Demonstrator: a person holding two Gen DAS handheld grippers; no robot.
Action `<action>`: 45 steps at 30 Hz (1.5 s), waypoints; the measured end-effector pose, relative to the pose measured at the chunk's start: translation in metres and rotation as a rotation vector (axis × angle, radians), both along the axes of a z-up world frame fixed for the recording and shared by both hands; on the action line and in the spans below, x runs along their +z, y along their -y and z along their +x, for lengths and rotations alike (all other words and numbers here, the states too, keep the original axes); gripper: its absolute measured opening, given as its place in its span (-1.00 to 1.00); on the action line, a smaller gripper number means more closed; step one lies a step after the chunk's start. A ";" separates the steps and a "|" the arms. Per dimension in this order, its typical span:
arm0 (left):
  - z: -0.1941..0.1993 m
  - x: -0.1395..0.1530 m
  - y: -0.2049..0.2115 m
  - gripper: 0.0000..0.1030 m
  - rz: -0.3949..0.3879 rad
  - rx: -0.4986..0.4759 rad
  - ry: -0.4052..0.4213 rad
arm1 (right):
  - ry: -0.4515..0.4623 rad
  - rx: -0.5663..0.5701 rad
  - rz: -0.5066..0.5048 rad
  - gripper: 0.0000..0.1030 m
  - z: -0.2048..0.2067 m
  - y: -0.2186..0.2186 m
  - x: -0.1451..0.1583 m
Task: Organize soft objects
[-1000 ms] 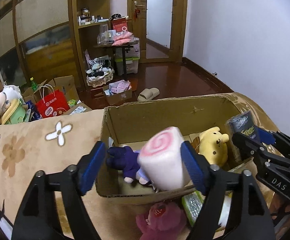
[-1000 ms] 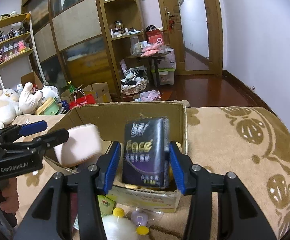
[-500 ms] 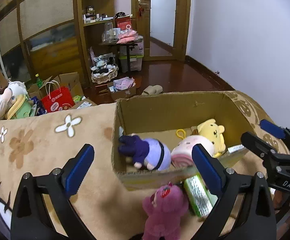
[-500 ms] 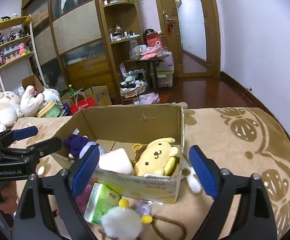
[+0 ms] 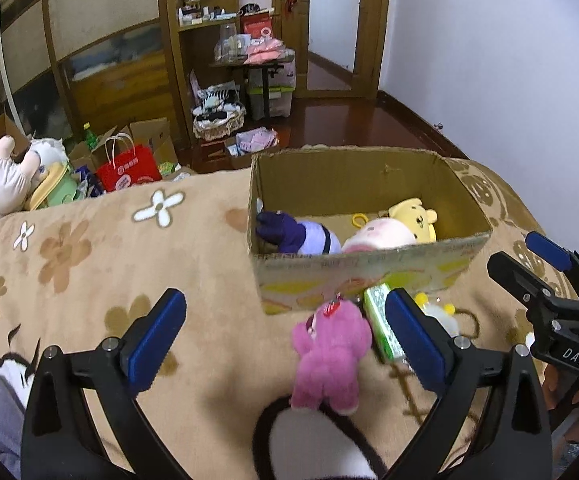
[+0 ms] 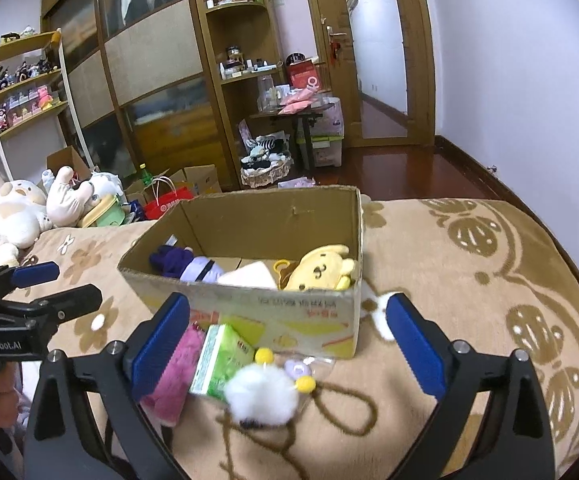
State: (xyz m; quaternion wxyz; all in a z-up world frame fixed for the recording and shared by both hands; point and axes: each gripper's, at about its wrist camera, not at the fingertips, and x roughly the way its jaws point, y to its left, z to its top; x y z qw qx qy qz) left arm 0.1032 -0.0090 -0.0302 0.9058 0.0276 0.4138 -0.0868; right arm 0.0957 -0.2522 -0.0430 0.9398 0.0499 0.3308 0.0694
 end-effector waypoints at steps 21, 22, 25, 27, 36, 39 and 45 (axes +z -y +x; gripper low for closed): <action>-0.001 -0.017 -0.001 0.92 0.038 0.005 -0.141 | -0.092 0.029 -0.064 0.99 -0.015 -0.019 -0.017; 0.001 -0.019 -0.001 0.92 0.037 0.008 -0.149 | -0.097 0.028 -0.064 0.99 -0.014 -0.018 -0.019; 0.006 -0.025 -0.002 0.91 0.037 0.019 -0.171 | -0.119 0.024 -0.056 0.99 -0.010 -0.018 -0.026; 0.009 -0.027 -0.001 0.92 0.042 0.024 -0.177 | -0.135 0.024 -0.050 0.99 -0.007 -0.018 -0.031; 0.020 -0.035 0.003 0.91 0.044 0.011 -0.198 | -0.180 0.021 -0.050 0.99 0.004 -0.020 -0.047; 0.024 -0.041 0.007 0.91 0.043 -0.005 -0.206 | -0.200 0.020 -0.055 0.99 0.007 -0.020 -0.052; 0.033 -0.057 0.018 0.91 0.054 -0.039 -0.233 | -0.249 0.027 -0.061 0.99 0.014 -0.021 -0.068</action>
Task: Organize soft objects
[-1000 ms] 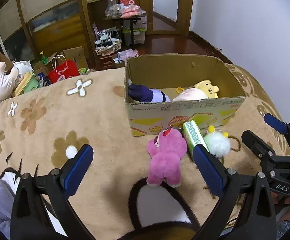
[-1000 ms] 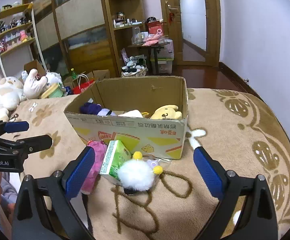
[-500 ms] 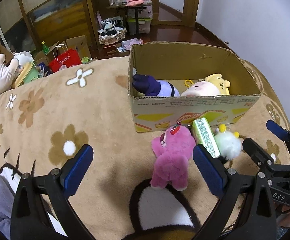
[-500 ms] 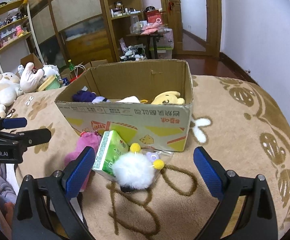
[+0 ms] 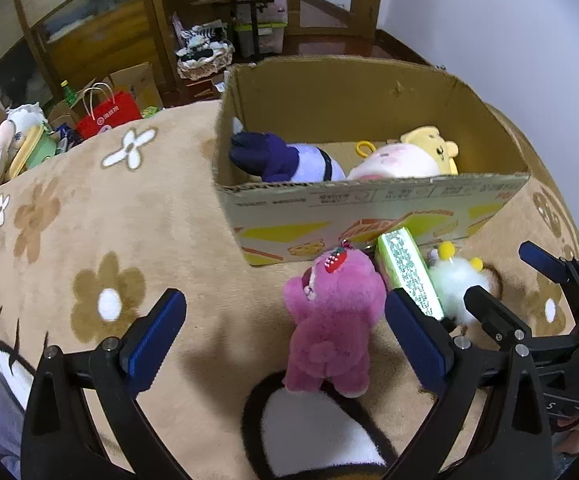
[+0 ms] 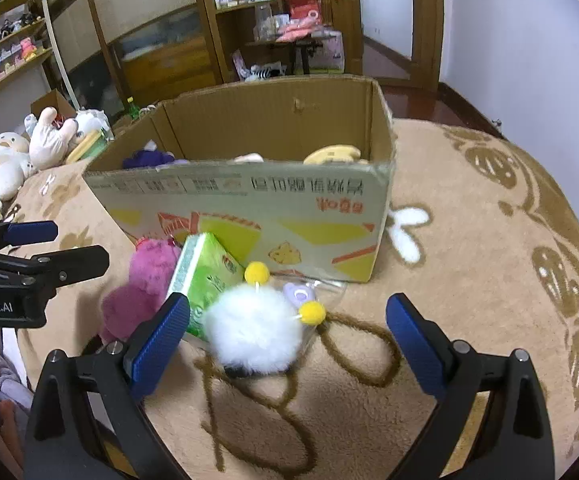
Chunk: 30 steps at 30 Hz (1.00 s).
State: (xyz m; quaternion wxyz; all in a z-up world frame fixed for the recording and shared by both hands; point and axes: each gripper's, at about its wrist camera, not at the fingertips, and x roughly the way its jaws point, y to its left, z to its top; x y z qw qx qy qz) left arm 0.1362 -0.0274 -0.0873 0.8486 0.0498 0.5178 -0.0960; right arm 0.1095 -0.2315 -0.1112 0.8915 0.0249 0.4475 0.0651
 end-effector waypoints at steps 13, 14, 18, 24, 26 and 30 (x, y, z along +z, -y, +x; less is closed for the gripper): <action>0.021 -0.041 0.009 0.91 0.031 -0.027 -0.122 | -0.093 0.007 -0.018 0.94 0.013 -0.003 -0.032; 0.022 -0.045 0.010 0.91 0.038 -0.025 -0.129 | -0.099 0.007 -0.014 0.86 0.015 -0.003 -0.033; 0.028 -0.056 0.006 0.92 0.013 -0.003 -0.169 | -0.125 0.013 -0.004 0.60 0.021 -0.002 -0.041; 0.034 -0.065 0.005 0.93 -0.035 0.009 -0.201 | -0.152 0.031 0.002 0.33 0.028 -0.004 -0.051; 0.035 -0.067 0.006 0.88 -0.050 0.006 -0.206 | -0.156 0.036 0.000 0.27 0.029 -0.006 -0.052; 0.040 -0.071 0.004 0.43 -0.130 -0.005 -0.254 | -0.159 0.048 -0.015 0.13 0.030 -0.011 -0.053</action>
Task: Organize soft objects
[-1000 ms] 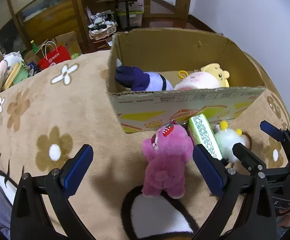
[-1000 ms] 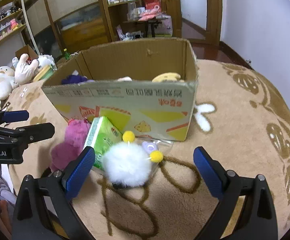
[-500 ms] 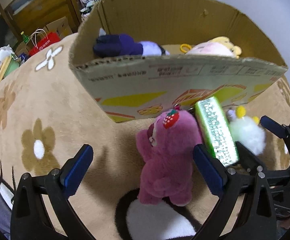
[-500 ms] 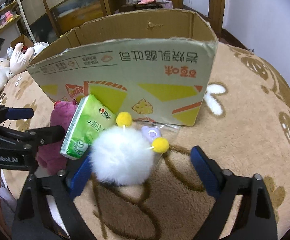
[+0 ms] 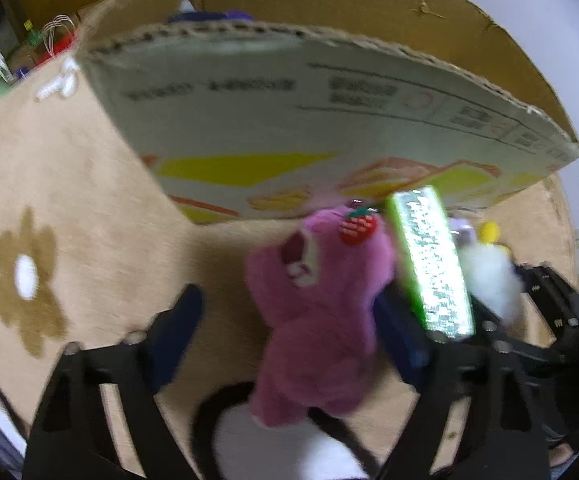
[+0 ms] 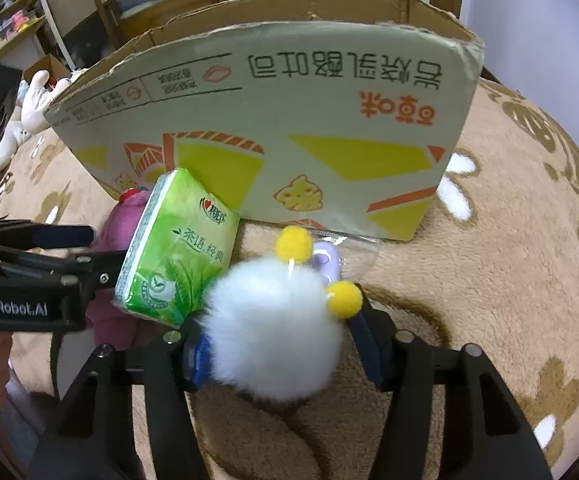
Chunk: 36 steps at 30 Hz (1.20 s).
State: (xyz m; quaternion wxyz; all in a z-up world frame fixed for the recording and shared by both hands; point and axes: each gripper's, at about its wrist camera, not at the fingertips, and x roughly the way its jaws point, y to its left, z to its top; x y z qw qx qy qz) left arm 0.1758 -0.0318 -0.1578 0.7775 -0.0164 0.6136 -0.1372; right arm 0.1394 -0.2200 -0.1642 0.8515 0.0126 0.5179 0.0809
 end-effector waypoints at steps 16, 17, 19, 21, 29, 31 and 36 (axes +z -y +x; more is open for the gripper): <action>-0.007 -0.001 0.014 -0.15 -0.066 -0.002 -0.008 | -0.009 -0.017 -0.007 -0.11 -0.010 -0.002 0.003; -0.008 0.000 0.015 -0.16 -0.059 -0.004 -0.001 | -0.009 -0.017 -0.011 -0.14 -0.012 -0.003 0.004; -0.019 -0.002 0.015 -0.16 -0.046 -0.009 0.013 | -0.008 -0.018 -0.016 -0.16 -0.014 -0.003 0.006; -0.027 -0.001 0.021 -0.16 -0.033 -0.015 0.027 | -0.007 -0.027 -0.016 -0.22 -0.018 -0.001 0.008; -0.039 0.005 0.026 -0.16 0.008 -0.003 0.053 | 0.004 -0.033 -0.014 -0.52 -0.029 0.000 0.018; -0.038 0.006 0.028 -0.17 0.011 0.002 0.059 | 0.003 -0.035 -0.008 -0.52 -0.029 0.001 0.018; -0.048 0.019 0.020 -0.17 0.008 0.006 0.090 | 0.024 -0.056 0.018 -0.53 -0.035 0.008 0.027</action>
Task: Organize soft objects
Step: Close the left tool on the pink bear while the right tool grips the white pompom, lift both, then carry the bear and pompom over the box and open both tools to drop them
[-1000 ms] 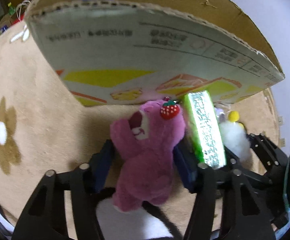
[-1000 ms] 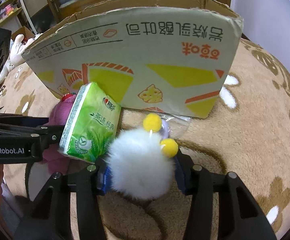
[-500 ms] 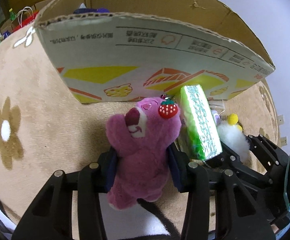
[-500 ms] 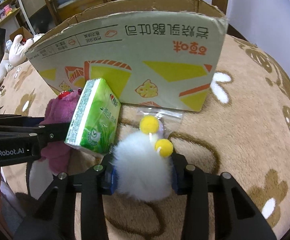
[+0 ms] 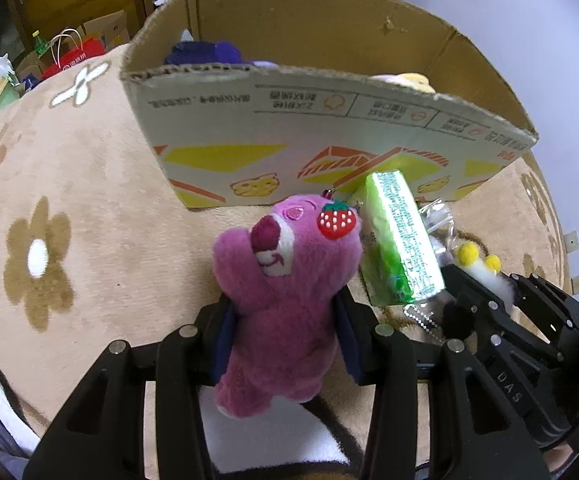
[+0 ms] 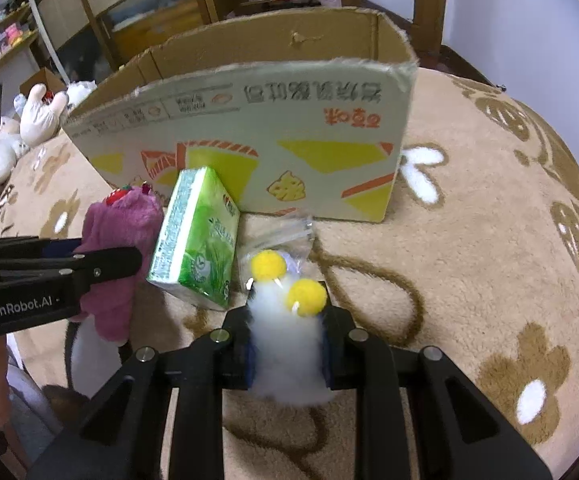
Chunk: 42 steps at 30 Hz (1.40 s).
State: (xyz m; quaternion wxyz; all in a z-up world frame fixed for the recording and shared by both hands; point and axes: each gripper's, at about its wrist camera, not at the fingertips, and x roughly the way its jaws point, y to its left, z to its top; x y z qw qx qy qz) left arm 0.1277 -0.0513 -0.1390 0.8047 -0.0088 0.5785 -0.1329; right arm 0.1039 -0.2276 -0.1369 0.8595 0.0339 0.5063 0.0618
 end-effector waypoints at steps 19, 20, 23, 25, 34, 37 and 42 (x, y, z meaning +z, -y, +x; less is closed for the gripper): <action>-0.022 0.054 -0.012 -0.18 0.038 0.017 0.191 | 0.080 -0.082 0.025 -0.54 -0.010 0.024 0.023; -0.022 0.056 -0.014 -0.18 0.032 0.024 0.204 | 0.096 -0.080 0.025 -0.54 -0.011 0.025 0.026; -0.025 0.070 -0.018 -0.18 0.009 0.047 0.276 | 0.187 -0.067 0.016 -0.54 -0.017 0.022 0.043; -0.029 0.080 -0.020 -0.18 -0.006 0.058 0.329 | 0.242 -0.061 0.011 -0.54 -0.019 0.021 0.054; -0.042 0.129 -0.018 -0.18 0.009 0.030 0.558 | 0.415 -0.055 0.048 -0.54 -0.019 0.027 0.106; -0.042 0.143 -0.014 -0.18 0.044 0.012 0.619 | 0.449 -0.044 0.051 -0.54 -0.014 0.026 0.118; -0.037 0.166 -0.011 -0.17 0.053 0.012 0.706 | 0.493 -0.028 0.052 -0.53 -0.003 0.026 0.135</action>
